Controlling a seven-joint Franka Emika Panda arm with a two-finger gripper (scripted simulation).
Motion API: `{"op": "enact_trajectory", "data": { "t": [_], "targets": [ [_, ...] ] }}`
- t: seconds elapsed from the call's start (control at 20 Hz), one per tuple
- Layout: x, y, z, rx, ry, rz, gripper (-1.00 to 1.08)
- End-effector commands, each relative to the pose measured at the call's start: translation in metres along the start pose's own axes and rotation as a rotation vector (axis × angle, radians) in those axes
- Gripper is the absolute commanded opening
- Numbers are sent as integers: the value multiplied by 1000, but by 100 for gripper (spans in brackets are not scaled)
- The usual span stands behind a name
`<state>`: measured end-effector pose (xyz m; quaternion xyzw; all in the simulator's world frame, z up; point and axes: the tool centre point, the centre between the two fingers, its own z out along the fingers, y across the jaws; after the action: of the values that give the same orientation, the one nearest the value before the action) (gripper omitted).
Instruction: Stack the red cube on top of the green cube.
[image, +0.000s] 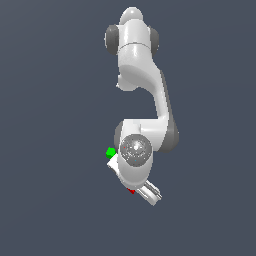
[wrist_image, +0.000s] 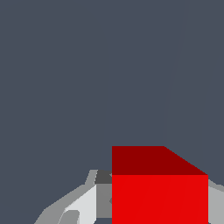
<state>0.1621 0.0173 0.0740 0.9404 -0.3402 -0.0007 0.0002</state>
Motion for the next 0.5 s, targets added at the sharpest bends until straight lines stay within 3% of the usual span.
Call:
{"op": "enact_trajectory", "data": {
  "t": [0.0,0.45],
  "targets": [
    [0,0,-18,1,1,0,-100],
    [1,-1,-46,1,1,0,-100]
  ]
}}
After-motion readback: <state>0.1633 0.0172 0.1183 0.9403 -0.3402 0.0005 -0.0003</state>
